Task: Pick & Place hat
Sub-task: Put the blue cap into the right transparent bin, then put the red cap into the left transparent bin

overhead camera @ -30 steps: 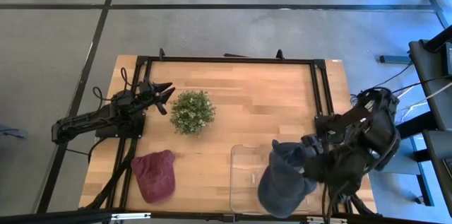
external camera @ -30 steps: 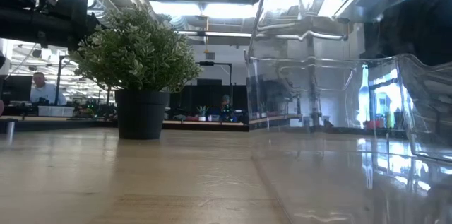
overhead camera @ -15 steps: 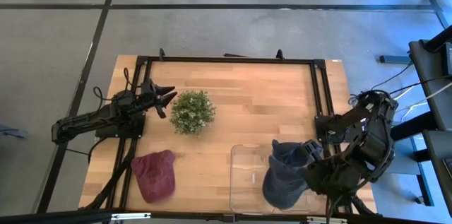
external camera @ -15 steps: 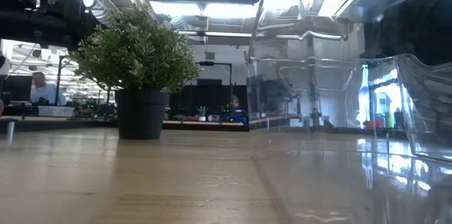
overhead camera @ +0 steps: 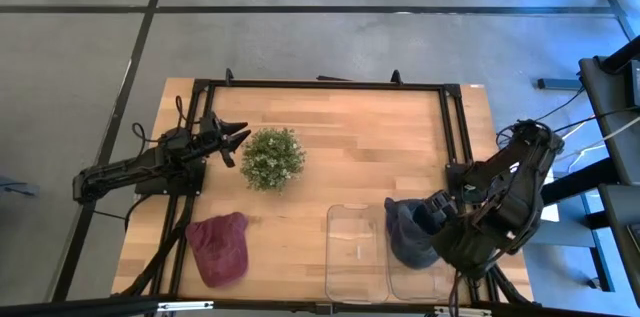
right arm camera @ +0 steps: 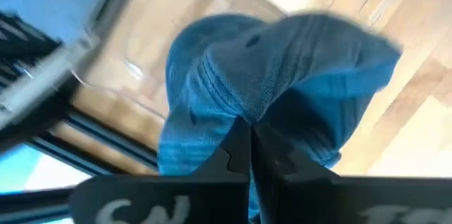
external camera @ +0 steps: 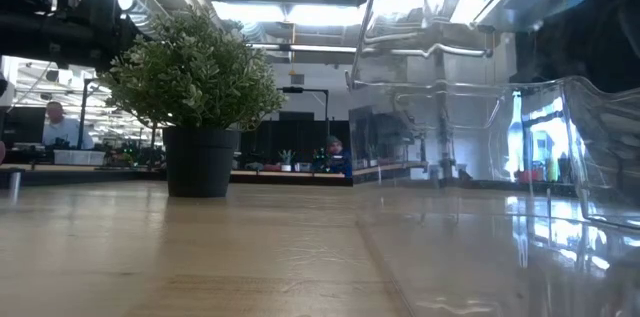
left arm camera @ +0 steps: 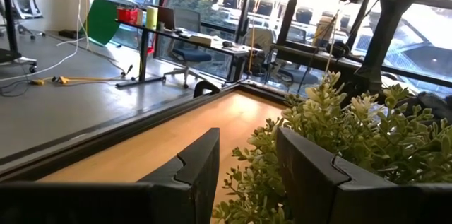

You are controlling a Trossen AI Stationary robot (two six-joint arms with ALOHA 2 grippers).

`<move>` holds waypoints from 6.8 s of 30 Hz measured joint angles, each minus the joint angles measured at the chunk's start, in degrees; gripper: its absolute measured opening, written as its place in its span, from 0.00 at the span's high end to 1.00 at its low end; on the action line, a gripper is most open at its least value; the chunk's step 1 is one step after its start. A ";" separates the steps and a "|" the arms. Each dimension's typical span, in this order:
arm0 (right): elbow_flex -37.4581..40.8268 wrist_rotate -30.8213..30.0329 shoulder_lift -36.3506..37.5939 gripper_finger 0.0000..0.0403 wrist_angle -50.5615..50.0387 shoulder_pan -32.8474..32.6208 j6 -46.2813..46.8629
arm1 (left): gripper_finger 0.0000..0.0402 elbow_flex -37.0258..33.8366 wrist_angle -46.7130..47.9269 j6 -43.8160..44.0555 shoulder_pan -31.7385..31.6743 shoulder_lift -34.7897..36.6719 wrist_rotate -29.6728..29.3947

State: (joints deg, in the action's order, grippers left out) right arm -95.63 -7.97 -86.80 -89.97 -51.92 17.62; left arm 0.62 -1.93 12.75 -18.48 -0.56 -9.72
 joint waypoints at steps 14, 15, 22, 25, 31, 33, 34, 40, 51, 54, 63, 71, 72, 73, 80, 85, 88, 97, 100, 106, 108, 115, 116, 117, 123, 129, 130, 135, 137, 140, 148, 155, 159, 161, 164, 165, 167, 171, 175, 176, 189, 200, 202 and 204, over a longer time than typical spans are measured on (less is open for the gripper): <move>4.96 -10.41 -0.51 0.98 0.03 -0.39 -10.58 | 0.66 0.00 0.00 0.13 0.02 -3.76 -0.02; 4.96 -10.45 -1.00 0.98 -0.01 -0.37 -10.64 | 0.66 0.00 0.02 0.13 0.02 -4.07 -0.02; 4.96 -10.18 -5.70 0.98 0.06 -0.85 -16.40 | 0.66 0.00 0.02 0.11 0.02 -5.80 -0.02; 5.00 -10.28 -6.15 0.97 0.02 -0.85 -15.08 | 0.66 0.00 0.00 0.11 0.01 -5.86 -0.03; 4.99 -8.42 -6.14 0.96 -0.05 -0.85 -11.48 | 0.66 0.00 0.00 0.10 0.01 -5.84 -0.03; 5.00 -8.41 -6.14 0.93 -0.04 -0.83 -10.29 | 0.66 0.00 0.00 0.11 0.00 -5.84 -0.04; 4.98 -8.39 -6.14 0.90 -0.05 -0.83 -10.13 | 0.66 0.00 0.00 0.13 0.00 -5.84 -0.02; 2.53 -9.30 -6.10 0.70 -0.20 -0.83 -7.21 | 0.66 0.00 0.00 1.23 0.01 -5.83 -0.02; -13.37 -24.97 -0.04 0.53 0.15 1.56 11.43 | 0.66 -0.09 -8.09 17.19 0.01 -5.81 1.10; -10.81 -26.20 4.36 0.53 1.00 3.05 13.67 | 0.66 -0.09 -13.79 20.79 -0.02 -5.82 8.69; 12.17 -19.84 20.80 0.53 26.63 16.64 5.07 | 0.66 6.84 -13.38 23.20 5.35 -11.91 24.35; 20.92 -11.35 26.68 0.53 44.93 27.31 -1.44 | 0.66 29.03 17.63 34.36 21.99 -29.18 22.52; 21.19 -11.30 26.68 0.53 44.97 27.63 -1.41 | 0.66 31.26 21.39 36.75 24.89 -31.57 21.37; 21.40 -11.28 26.67 0.53 45.02 27.84 -1.40 | 0.66 33.18 24.61 39.32 28.07 -33.89 20.00; 22.09 -11.34 25.47 0.53 45.61 27.86 -1.68 | 0.66 36.39 33.22 64.31 50.58 -44.36 6.65; 22.09 -11.37 23.87 0.53 45.82 28.01 -4.94 | 0.66 36.30 45.98 89.07 64.85 -46.23 -1.83; 22.09 -11.38 22.94 0.53 46.08 28.50 -5.92 | 0.66 36.30 51.66 99.51 71.20 -47.37 -3.30; 22.09 -11.34 20.54 0.53 46.05 28.57 -6.01 | 0.66 36.30 58.17 110.17 76.72 -54.56 1.29; 22.09 -11.37 20.37 0.53 46.02 28.57 -6.01 | 0.66 36.30 58.51 110.11 76.67 -57.29 1.33; 22.09 -11.39 20.41 0.53 46.07 28.57 -5.88 | 0.66 36.30 57.35 109.63 76.67 -62.13 1.87; 22.09 -11.39 20.41 0.53 46.07 28.57 -5.86 | 0.66 36.30 56.94 109.65 76.67 -63.51 2.51; 22.09 -11.39 20.41 0.53 47.62 28.57 -5.91 | 0.66 36.30 54.06 110.54 76.67 -68.10 2.40; 22.09 -11.41 20.41 0.53 47.75 28.57 -5.96 | 0.66 36.30 54.15 111.12 76.67 -68.87 2.40; 22.09 -11.41 20.41 0.53 47.77 28.57 -5.96 | 0.66 36.29 54.18 111.51 76.67 -69.68 2.39; 22.09 -11.41 20.44 0.53 47.90 28.57 -5.92 | 0.66 36.28 53.23 112.08 76.67 -74.30 2.36; 22.09 -11.41 20.44 0.53 47.93 28.57 -6.05 | 0.66 36.28 52.71 114.12 76.56 -78.65 4.64; 22.09 -11.41 20.44 0.53 47.93 28.57 -6.20 | 0.66 36.28 52.63 113.81 76.56 -79.34 5.04; 22.08 -11.43 20.44 0.53 47.95 28.57 -6.21 | 0.66 36.38 51.17 113.66 76.56 -82.22 4.82; 22.07 -11.43 20.44 0.53 47.95 28.57 -6.07 | 0.66 36.41 50.65 113.66 76.56 -82.74 4.69; 22.07 -11.41 20.44 0.53 47.95 28.57 -5.99 | 0.66 36.46 49.64 113.63 76.56 -82.83 4.45; 22.07 -11.43 20.44 0.53 47.95 28.57 -6.05 | 0.68 36.37 49.59 111.29 76.56 -82.71 3.64; 22.07 -11.96 20.44 0.53 47.93 28.57 -7.44 | 0.87 36.37 49.37 107.71 76.56 -82.75 2.66; 22.07 -12.13 20.44 0.53 47.95 28.57 -8.94 | 0.97 36.37 49.54 108.75 76.56 -82.75 1.97; 22.07 -12.56 20.44 0.53 48.53 28.57 -9.02 | 0.98 36.37 49.60 109.36 76.56 -82.62 2.46; 22.07 -12.63 20.46 0.53 49.47 28.57 -9.04 | 0.98 37.34 50.74 109.26 76.48 -81.95 3.40; 22.07 -12.63 20.46 0.53 49.74 28.57 -9.12 | 0.99 38.25 52.06 109.14 76.52 -81.60 2.78; 22.07 -12.82 20.46 0.53 50.02 28.57 -9.13 | 0.99 41.06 53.88 109.07 76.51 -80.33 0.35; 22.07 -15.98 20.46 0.53 51.05 28.53 -11.03 | 0.99 46.82 56.56 108.13 75.40 -78.20 -5.71; 22.07 -16.41 20.44 0.53 55.16 28.55 -12.63 | 0.99 53.56 56.23 102.14 73.07 -77.15 -12.08; 22.07 -16.41 20.21 0.53 56.26 28.55 -13.12 | 0.99 55.33 56.26 99.78 72.18 -77.16 -13.58; 22.00 -10.58 12.29 0.53 68.80 28.81 -13.64 | 0.99 77.58 55.73 60.35 57.00 -77.88 -23.93; 17.46 -0.53 9.04 0.53 71.83 31.64 -10.42 | 0.99 92.23 53.08 32.81 46.31 -83.56 -25.77; 13.64 2.27 7.36 0.53 69.54 32.44 -10.44 | 0.99 93.36 50.96 28.33 44.55 -85.28 -25.20; 9.24 3.29 5.38 0.53 64.16 33.02 -10.39 | 0.99 94.69 49.42 24.68 42.90 -87.10 -24.11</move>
State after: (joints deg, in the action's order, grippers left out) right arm -86.39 -4.67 -81.42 -25.81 -18.90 7.23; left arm 95.31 47.48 37.43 24.42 -87.66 -33.83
